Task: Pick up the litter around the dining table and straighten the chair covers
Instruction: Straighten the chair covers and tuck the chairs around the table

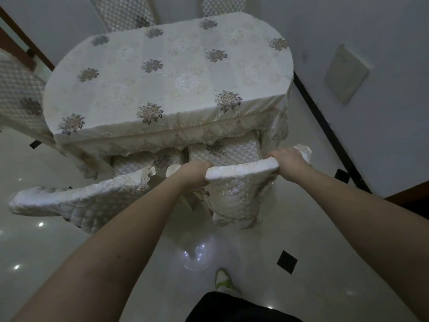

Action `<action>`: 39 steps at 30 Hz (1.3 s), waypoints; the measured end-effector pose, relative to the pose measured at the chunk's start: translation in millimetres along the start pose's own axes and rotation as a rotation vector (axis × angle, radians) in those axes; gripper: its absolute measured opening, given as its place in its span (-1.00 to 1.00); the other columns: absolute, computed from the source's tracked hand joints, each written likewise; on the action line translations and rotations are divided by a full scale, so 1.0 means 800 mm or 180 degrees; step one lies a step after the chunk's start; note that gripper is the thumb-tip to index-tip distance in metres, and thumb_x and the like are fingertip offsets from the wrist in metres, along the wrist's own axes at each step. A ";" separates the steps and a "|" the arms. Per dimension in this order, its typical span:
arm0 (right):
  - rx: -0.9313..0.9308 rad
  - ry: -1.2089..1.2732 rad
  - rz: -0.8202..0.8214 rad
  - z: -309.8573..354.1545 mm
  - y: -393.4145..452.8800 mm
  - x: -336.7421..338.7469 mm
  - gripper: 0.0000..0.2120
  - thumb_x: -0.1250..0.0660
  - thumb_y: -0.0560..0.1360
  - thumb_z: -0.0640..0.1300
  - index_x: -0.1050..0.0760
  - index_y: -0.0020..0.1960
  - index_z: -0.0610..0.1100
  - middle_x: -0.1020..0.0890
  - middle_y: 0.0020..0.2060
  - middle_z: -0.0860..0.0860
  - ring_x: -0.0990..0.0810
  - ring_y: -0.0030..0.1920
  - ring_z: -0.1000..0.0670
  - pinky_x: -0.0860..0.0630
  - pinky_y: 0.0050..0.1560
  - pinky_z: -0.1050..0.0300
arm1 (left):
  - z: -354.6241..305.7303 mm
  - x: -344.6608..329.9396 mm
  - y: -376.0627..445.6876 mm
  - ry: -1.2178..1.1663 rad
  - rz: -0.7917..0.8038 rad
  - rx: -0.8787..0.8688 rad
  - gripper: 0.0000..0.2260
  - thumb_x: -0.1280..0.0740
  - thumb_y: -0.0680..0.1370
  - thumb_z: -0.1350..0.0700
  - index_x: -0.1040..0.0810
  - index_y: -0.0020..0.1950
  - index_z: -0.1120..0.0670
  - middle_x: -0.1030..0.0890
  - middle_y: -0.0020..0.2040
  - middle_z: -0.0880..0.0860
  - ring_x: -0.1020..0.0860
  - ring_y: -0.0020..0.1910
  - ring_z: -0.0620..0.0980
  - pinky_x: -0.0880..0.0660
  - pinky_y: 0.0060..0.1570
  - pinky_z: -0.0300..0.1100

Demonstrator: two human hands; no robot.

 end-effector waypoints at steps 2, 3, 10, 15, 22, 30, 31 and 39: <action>0.0025 0.0048 -0.0041 -0.001 0.004 -0.002 -0.64 -0.40 0.40 -0.14 -0.51 0.18 0.05 -0.57 0.10 -0.04 -0.52 0.11 -0.13 -0.35 0.01 0.05 | 0.005 0.000 0.002 0.0025 -0.0036 0.0038 -0.84 -0.34 0.45 0.10 -0.42 -0.02 0.00 -0.58 -0.06 0.03 -0.54 -0.10 0.08 -0.50 -0.18 -0.07; 0.0040 0.0063 -0.0080 -0.002 0.006 -0.003 -0.65 -0.39 0.40 -0.15 -0.52 0.16 0.07 -0.58 0.08 -0.02 -0.52 0.08 -0.12 -0.34 -0.03 0.07 | 0.008 -0.001 0.004 0.0043 -0.0070 0.0078 -0.81 -0.35 0.44 0.08 -0.44 0.02 0.00 -0.58 -0.06 0.01 -0.55 -0.09 0.07 -0.52 -0.17 -0.06; 0.0185 0.0385 -0.0228 -0.014 0.013 -0.008 -0.67 -0.46 0.34 -0.17 -0.59 0.09 0.01 -0.61 0.00 -0.04 -0.55 0.05 -0.15 -0.38 0.00 0.02 | 0.010 -0.004 0.006 -0.0089 -0.0629 0.0006 -0.69 -0.36 0.37 0.02 -0.49 0.10 -0.06 -0.61 -0.03 -0.04 -0.58 -0.08 0.04 -0.50 -0.21 -0.09; 0.0289 0.0573 -0.0403 -0.022 0.016 -0.007 -0.63 -0.51 0.26 -0.24 -0.62 0.03 -0.02 -0.63 -0.04 -0.08 -0.56 -0.02 -0.18 -0.35 -0.05 0.02 | 0.006 0.004 0.006 -0.0179 -0.0817 -0.0081 -0.69 -0.38 0.35 0.01 -0.51 0.09 -0.09 -0.62 -0.03 -0.06 -0.59 -0.04 0.03 -0.43 -0.21 -0.12; 0.0479 0.0573 -0.0521 -0.028 0.023 -0.019 -0.59 -0.50 0.21 -0.20 -0.59 0.04 0.03 -0.63 -0.09 -0.04 -0.58 -0.09 -0.18 -0.45 -0.07 -0.06 | 0.010 0.005 0.009 -0.0378 -0.0749 -0.0103 -0.60 -0.44 0.30 0.02 -0.57 0.14 -0.05 -0.65 0.01 -0.03 -0.59 0.01 0.07 -0.48 -0.07 -0.03; 0.0378 0.0328 -0.0243 -0.022 0.027 -0.009 -0.60 -0.34 0.41 -0.11 -0.47 0.22 0.14 -0.52 0.14 0.04 -0.47 0.16 -0.08 -0.28 0.14 0.04 | 0.014 0.013 0.011 -0.0347 -0.0934 0.0088 -0.72 -0.44 0.36 -0.01 -0.62 0.06 -0.09 -0.67 -0.09 -0.03 -0.62 -0.09 0.06 -0.48 -0.15 -0.09; 0.0384 0.0300 -0.0210 -0.023 0.028 -0.009 -0.57 -0.37 0.38 -0.08 -0.46 0.22 0.15 -0.51 0.13 0.05 -0.47 0.15 -0.08 -0.28 0.14 0.04 | 0.014 0.013 0.013 -0.0299 -0.0885 0.0143 -0.73 -0.42 0.37 -0.03 -0.61 0.06 -0.10 -0.67 -0.07 -0.04 -0.62 -0.08 0.05 -0.47 -0.14 -0.09; 0.0352 0.0378 -0.0347 -0.022 0.028 -0.001 -0.64 -0.33 0.42 -0.16 -0.49 0.17 0.14 -0.54 0.09 0.04 -0.48 0.14 -0.09 -0.29 0.11 0.05 | 0.019 0.007 0.015 -0.0302 -0.0705 0.0431 -0.72 -0.37 0.37 0.01 -0.58 0.07 -0.11 -0.64 -0.03 -0.07 -0.59 -0.03 0.02 -0.47 -0.11 -0.08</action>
Point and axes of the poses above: each hand's wrist, its own y-axis towards the middle knuckle, its own x-axis out of the back of the hand, z = x × y, the point moved 9 cm from there along y, towards the middle knuckle
